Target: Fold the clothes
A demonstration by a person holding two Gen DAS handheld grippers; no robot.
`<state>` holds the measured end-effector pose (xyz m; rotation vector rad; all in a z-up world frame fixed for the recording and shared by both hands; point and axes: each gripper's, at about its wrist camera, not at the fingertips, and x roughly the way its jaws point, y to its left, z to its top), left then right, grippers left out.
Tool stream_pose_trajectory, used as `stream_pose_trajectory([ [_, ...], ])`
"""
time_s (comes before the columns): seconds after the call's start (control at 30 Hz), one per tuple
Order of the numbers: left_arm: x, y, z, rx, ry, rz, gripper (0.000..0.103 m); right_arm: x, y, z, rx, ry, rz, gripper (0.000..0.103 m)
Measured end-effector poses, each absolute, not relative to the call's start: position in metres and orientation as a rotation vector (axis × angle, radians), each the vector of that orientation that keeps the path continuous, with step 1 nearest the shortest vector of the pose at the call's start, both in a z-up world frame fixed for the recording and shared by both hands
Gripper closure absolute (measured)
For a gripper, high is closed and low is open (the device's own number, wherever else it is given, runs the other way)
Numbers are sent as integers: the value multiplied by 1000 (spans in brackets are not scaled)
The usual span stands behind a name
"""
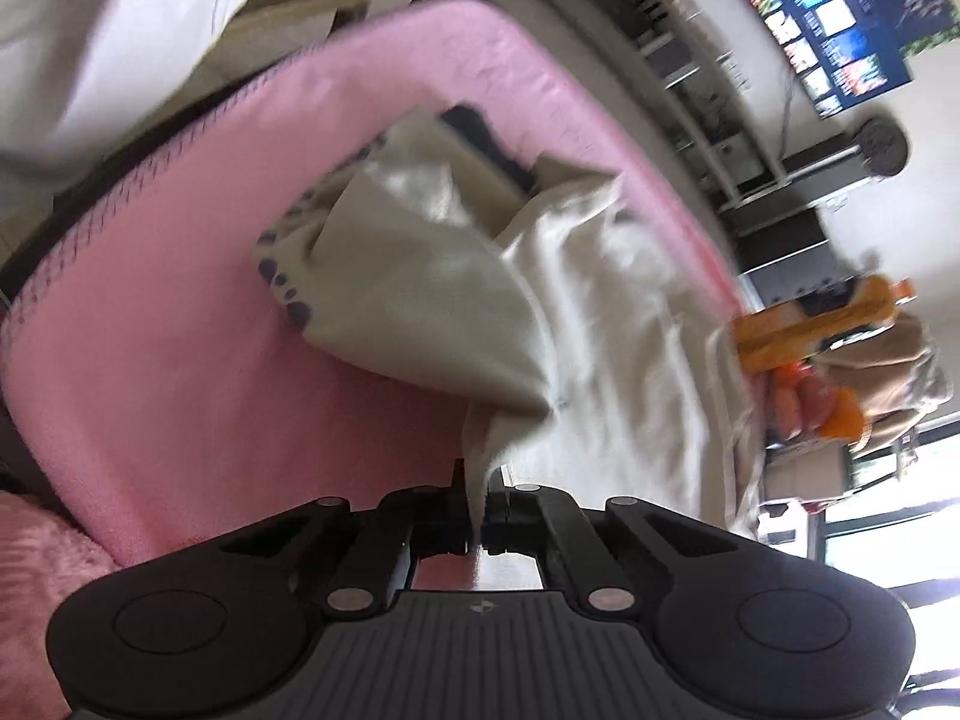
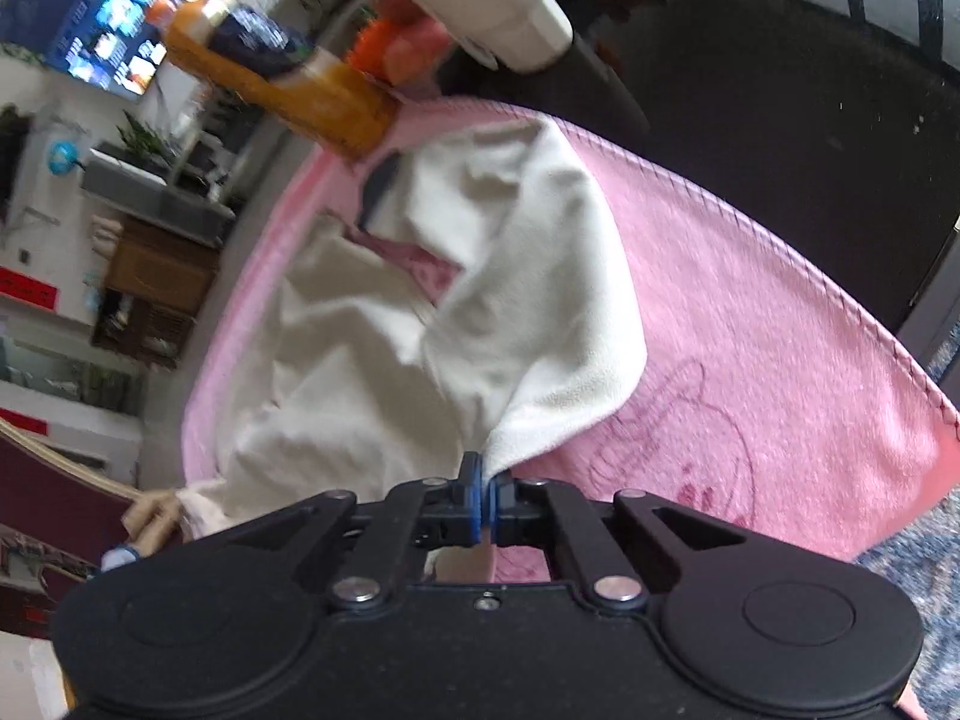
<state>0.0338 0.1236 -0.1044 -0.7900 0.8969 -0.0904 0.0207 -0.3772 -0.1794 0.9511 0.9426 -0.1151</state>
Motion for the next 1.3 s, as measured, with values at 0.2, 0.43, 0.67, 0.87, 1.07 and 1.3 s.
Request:
stream_pose_trajectory([
  [0.2,24,133,-51,-820,763,-127,103,19,-390,-139,1121,788,-83,101],
  [0.43,6,133,85,-801,504,-216,103,9,-386,-2,1087,536,99,101],
  [0.67,-64,129,213,-641,205,-318,103,-53,-377,156,893,222,259,101],
  [0.87,-71,121,236,-556,181,-320,103,-79,-369,214,747,132,273,101],
  [1.07,25,129,181,-501,381,-183,103,8,-350,185,723,297,203,101],
  [1.3,125,147,145,-431,488,-36,103,137,-315,135,698,482,89,101],
])
